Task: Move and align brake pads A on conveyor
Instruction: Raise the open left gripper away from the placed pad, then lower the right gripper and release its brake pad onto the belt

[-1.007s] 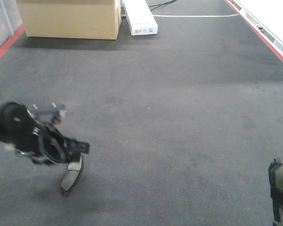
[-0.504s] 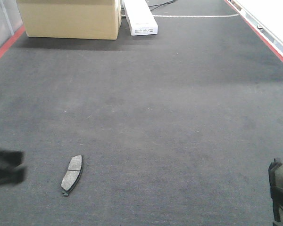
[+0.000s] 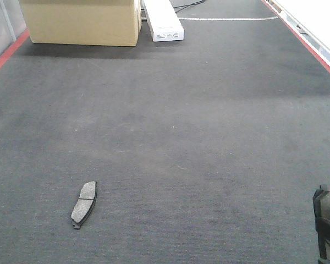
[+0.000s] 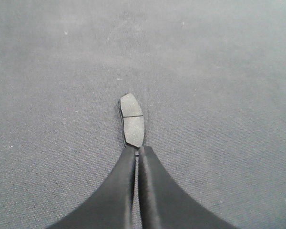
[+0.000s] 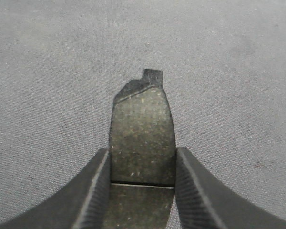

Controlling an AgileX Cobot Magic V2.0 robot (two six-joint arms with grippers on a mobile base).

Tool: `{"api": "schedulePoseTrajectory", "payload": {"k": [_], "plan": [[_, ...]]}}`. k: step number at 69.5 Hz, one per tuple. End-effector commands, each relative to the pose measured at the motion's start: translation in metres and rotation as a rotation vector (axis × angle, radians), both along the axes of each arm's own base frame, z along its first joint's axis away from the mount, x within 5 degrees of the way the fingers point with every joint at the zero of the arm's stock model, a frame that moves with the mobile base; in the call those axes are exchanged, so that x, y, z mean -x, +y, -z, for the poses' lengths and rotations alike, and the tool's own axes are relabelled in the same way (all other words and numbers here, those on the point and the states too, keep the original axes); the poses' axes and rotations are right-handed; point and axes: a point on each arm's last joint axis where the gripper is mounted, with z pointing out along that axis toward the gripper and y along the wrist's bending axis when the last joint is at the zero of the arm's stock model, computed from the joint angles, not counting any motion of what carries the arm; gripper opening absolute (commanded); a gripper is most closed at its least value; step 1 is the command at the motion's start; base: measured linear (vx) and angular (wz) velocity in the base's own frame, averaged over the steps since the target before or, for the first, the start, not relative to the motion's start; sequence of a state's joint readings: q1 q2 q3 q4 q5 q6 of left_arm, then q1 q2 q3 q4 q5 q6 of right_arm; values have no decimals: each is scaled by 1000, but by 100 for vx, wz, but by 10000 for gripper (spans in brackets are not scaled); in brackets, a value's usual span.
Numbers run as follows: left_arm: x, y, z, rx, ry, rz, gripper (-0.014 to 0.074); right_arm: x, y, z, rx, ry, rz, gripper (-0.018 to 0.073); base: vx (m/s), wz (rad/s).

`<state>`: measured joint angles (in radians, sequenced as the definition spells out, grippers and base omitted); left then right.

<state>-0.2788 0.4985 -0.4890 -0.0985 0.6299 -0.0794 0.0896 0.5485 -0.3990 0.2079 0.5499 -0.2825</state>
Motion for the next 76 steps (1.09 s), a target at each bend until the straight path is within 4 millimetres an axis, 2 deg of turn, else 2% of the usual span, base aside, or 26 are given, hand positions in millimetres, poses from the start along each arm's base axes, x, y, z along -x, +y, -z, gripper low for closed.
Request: {"api": "schedulePoseTrajectory", "payload": {"k": [1, 35, 50, 57, 64, 76], "plan": [[-2, -1, -14, 33, -90, -3, -7, -5, -1, -16, -12, -107, 16, 69, 0, 0], [-2, -1, -13, 33, -89, -3, -6, -5, -1, -16, -13, -106, 16, 69, 0, 0], [-2, -1, -13, 31, -82, -2, -6, -8, 3, -18, -144, -87, 49, 70, 0, 0], [-2, -1, -13, 31, -82, -2, -6, -21, 5, -19, -146, -40, 53, 72, 0, 0], [-2, -1, -13, 31, -82, -2, -6, -43, 7, -22, -153, 23, 67, 75, 0, 0], [-2, -1, -13, 31, -82, -2, -6, -91, 11, -19, -197, 160, 125, 81, 0, 0]]}}
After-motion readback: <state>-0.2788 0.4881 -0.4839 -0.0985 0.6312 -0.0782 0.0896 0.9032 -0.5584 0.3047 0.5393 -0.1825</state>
